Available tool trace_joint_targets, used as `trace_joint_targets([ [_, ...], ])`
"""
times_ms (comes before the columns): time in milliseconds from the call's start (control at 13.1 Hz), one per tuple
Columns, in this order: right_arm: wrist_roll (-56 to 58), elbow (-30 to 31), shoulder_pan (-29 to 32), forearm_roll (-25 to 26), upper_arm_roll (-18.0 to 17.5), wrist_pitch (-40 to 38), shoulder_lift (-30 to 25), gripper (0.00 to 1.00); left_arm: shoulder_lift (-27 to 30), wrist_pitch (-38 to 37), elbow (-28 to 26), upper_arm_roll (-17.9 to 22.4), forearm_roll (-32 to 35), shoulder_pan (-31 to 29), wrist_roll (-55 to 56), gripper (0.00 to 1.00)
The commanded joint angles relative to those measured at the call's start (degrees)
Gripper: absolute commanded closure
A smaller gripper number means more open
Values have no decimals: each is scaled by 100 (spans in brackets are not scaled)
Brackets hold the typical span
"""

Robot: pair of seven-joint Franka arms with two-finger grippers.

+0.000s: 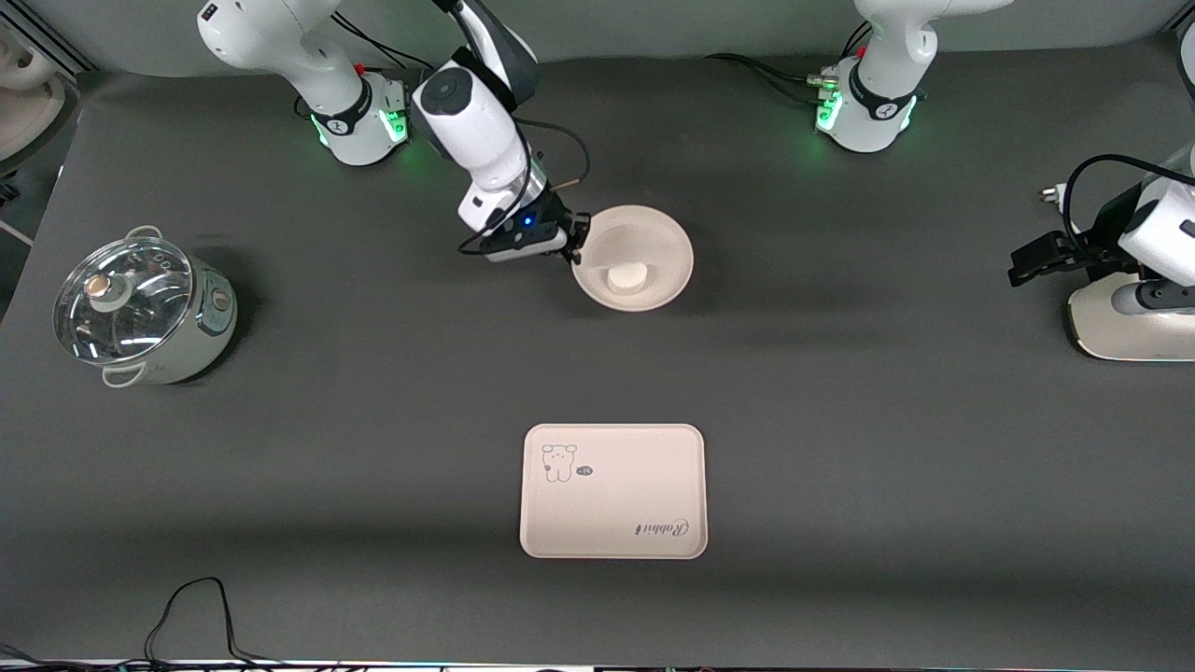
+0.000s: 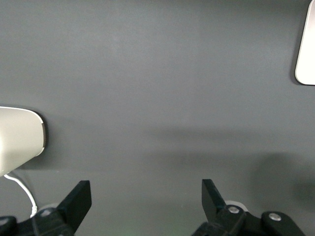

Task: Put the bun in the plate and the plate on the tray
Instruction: 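Lift the plate with the right gripper and carry it over the tray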

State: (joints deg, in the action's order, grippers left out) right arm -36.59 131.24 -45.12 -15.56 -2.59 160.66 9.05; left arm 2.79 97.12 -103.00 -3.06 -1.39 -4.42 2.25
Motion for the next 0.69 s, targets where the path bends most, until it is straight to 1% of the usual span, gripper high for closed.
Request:
trace_joint_targets([
  [0,380,-895,388,-131,-5,-105,719,100,3,-26,-18,16,42,38,39,0],
  [153,399,-1772,687,-131,-5,-139,1456,100,3,26,-123,16,42,38,13,0],
  [458,407,-4162,1180,-122,22,-1122,2880,100,3,35,-89,15,24,21,65,0],
  [610,399,-5217,1347,-131,39,-1500,3522,100,-6,44,-80,16,24,-6,57,0],
])
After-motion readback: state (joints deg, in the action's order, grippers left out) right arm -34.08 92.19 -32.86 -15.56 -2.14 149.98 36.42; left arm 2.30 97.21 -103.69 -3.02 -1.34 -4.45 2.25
